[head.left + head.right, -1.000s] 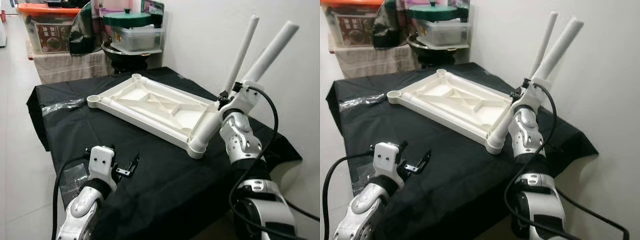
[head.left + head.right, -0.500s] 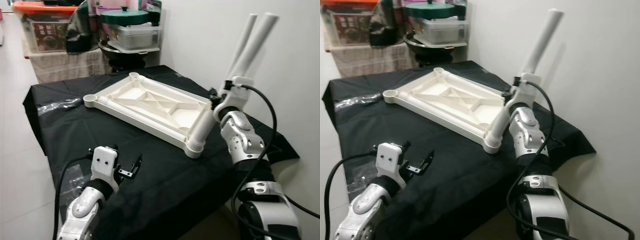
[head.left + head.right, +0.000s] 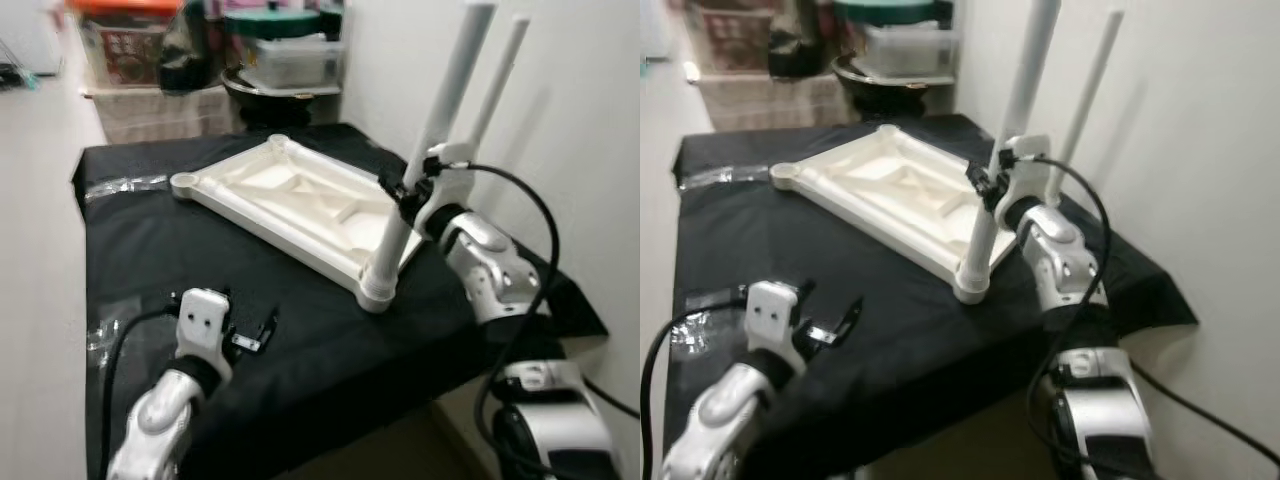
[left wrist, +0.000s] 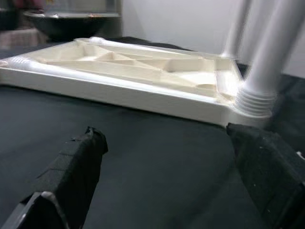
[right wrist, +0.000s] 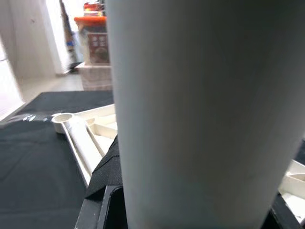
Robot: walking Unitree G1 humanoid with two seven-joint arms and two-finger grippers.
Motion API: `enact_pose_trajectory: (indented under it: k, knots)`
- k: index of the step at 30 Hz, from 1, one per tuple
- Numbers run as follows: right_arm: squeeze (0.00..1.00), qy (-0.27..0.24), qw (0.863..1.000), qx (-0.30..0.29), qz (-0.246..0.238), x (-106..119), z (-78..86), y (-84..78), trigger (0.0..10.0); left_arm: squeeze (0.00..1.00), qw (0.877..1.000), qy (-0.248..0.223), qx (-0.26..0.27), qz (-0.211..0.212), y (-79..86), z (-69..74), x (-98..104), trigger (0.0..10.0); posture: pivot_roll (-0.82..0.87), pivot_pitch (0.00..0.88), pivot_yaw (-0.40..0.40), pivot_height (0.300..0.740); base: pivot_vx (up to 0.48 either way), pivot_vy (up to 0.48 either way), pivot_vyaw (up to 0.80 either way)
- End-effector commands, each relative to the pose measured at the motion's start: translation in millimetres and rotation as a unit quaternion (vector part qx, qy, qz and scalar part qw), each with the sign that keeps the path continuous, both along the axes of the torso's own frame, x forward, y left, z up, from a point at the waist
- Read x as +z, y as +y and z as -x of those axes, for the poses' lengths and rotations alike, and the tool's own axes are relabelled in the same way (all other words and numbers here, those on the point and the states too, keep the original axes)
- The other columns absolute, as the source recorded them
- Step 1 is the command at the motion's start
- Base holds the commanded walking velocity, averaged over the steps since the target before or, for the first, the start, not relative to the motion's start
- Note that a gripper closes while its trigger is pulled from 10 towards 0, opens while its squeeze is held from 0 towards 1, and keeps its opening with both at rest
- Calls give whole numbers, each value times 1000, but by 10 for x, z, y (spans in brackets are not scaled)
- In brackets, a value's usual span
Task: Building children table
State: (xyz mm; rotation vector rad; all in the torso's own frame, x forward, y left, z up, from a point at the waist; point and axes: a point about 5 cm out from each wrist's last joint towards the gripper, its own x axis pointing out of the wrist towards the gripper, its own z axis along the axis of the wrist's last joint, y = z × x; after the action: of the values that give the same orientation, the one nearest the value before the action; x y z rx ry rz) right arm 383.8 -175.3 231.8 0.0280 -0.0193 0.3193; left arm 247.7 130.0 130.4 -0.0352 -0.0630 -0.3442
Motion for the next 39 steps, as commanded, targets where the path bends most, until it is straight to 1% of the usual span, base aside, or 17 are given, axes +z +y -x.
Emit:
enact_pose_trajectory:
  k: [1, 5, 7, 10, 13, 14, 16, 24, 26, 27, 28, 29, 30, 32, 36, 37, 39]
  knots:
    - [0, 124, 992, -10, 19, -484, 38, -165, 10000, 0, 1000, -2, 1, 0, 17, 0, 19, 10000, 62, 0, -93, 740, 0, 0, 0]
    - [0, 131, 991, -9, 7, -458, 12, -188, 10000, 0, 1000, -1, 1, 1, 16, 3, 17, 10000, 62, 0, -93, 740, 0, 0, 0]
    - [0, 130, 991, 11, -6, -437, 26, -157, 10000, 0, 1000, 0, 2, 1, 19, 4, 14, 10000, 62, 0, -93, 740, 0, 0, 0]
    - [0, 129, 991, 17, -10, -432, 27, -151, 10000, 0, 1000, 0, 2, 1, 20, 5, 14, 10000, 62, 0, -93, 740, 0, 0, 0]
    - [0, 115, 991, 72, -19, -390, 73, -65, 10000, 0, 1000, 4, 6, 2, 55, 15, 2, 10000, 67, 0, -86, 740, 0, 0, 0]
    - [0, 115, 991, 72, -19, -390, 73, -65, 10000, 0, 1000, 4, 6, 2, 55, 15, 2, 10000, 67, 0, -86, 740, 0, 0, 0]
    - [0, 109, 987, 119, -19, -379, 120, 0, 10000, 0, 1000, 7, 11, 4, 92, 24, -1, 10000, 67, 0, -86, 740, 0, 0, 0]
    - [0, 102, 985, 139, -31, -373, 124, 16, 10000, 0, 1000, 7, 15, 6, 121, 32, 6, 10000, 86, 0, -92, 740, 0, 0, 0]
    - [0, 104, 989, 102, -26, -430, 98, -19, 10000, 0, 1000, 6, 16, 5, 124, 29, 7, 10000, 88, 0, -94, 740, 0, 0, 0]
    - [0, 104, 989, 102, -26, -430, 98, -19, 10000, 0, 1000, 6, 16, 5, 124, 29, 7, 10000, 88, 0, -94, 740, 0, 0, 0]
    - [0, 108, 993, 46, -13, -492, 79, -40, 10000, 0, 1000, 5, 17, 5, 124, 24, 8, 10000, 86, 0, -94, 740, 0, 0, 0]
    - [0, 109, 994, 29, -9, -507, 77, -45, 10000, 0, 1000, 5, 17, 5, 125, 23, 9, 10000, 85, 0, -94, 740, 0, 0, 0]
    - [0, 112, 994, -13, 5, -543, 67, -60, 10000, 0, 1000, 5, 18, 5, 126, 23, 9, 10000, 85, 0, -94, 740, 0, 0, 0]
    - [0, 130, 989, -73, 22, -627, 72, -74, 10000, 0, 1000, 5, 18, 5, 122, 20, 8, 10000, 83, 0, -92, 740, 0, 0, 0]
    - [0, 144, 984, -107, 21, -690, 88, -61, 10000, 0, 1000, 5, 17, 5, 115, 18, 7, 10000, 82, 0, -93, 740, 0, 0, 0]
    - [0, 171, 972, -164, 11, -793, 117, 24, 10000, 0, 1000, 5, 16, 5, 106, 9, 8, 10000, 82, 0, -93, 740, 0, 0, 0]
    - [0, 180, 967, -180, 8, -825, 126, 67, 10000, 0, 1000, 5, 16, 4, 102, 4, 9, 10000, 82, 0, -93, 740, 0, 0, 0]
